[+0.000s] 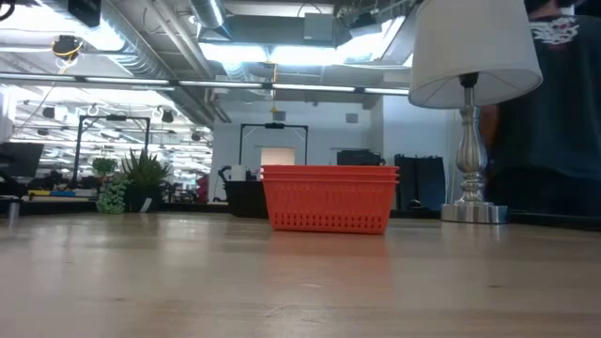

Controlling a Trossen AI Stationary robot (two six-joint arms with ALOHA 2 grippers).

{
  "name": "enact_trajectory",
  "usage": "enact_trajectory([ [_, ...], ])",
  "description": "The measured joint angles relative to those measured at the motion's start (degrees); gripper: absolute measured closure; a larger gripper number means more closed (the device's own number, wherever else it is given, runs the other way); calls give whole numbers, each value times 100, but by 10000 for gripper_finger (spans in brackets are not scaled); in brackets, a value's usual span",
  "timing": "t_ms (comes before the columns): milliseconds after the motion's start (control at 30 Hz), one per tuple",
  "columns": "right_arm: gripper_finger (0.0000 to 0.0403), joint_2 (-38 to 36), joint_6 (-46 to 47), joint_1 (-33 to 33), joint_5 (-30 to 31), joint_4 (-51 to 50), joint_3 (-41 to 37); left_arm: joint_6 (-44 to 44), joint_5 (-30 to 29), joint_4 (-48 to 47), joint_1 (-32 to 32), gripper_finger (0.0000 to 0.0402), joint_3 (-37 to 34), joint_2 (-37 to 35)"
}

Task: Stack baskets by color
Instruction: Return to Home Position

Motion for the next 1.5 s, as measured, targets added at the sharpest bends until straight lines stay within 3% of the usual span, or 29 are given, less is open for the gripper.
enact_trajectory([
  [233,403,-1297,151,1,203,14,-599,139,-88,300,0,401,-128,0],
  [500,403,-1290,48,0,268,-283,-436,305,-68,587,0,401,-251,0],
  [800,403,-1285,-178,-2,347,1219,-1590,1077,-69,1764,101,401,-1025,-2],
  [1067,403,-1278,-359,-2,167,2456,-2962,1024,-94,3242,606,401,-2399,-2],
  [1500,403,-1280,-1282,-4,-117,4176,-4687,762,704,2516,1210,401,-2463,0],
])
